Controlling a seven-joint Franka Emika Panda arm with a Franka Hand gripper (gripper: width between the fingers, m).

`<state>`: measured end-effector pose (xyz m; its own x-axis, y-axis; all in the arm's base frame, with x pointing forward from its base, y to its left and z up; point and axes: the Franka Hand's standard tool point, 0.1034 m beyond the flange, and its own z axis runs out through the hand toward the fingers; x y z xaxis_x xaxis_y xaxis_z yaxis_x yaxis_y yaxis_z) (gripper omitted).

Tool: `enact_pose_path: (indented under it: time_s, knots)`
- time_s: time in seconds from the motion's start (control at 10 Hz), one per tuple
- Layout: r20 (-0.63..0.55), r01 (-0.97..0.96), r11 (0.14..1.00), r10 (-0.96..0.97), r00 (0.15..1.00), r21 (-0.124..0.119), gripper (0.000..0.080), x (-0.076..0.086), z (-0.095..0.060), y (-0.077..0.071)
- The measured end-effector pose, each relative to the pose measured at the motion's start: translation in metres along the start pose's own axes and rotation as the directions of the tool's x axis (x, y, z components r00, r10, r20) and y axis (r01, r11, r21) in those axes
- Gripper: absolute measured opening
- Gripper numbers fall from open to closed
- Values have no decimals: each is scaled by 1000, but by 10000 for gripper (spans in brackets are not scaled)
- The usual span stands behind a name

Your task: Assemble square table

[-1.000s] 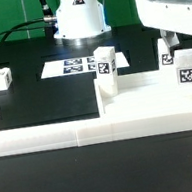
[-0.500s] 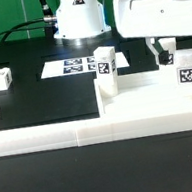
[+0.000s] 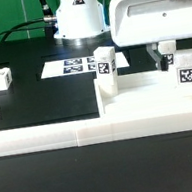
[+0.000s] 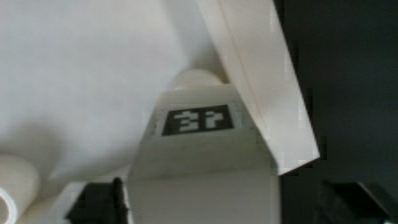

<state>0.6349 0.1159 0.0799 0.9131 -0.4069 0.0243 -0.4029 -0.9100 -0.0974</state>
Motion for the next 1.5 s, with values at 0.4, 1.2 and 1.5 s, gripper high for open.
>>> enact_pose_path:
  time_s: [0.4, 1.2, 1.5]
  knots:
    - [3, -270, 963, 270, 963, -4, 295, 1, 1, 4]
    - [32, -951, 307, 951, 308, 16, 295, -6, 3, 2]
    - [32, -952, 306, 951, 307, 19, 300, -7, 3, 0]
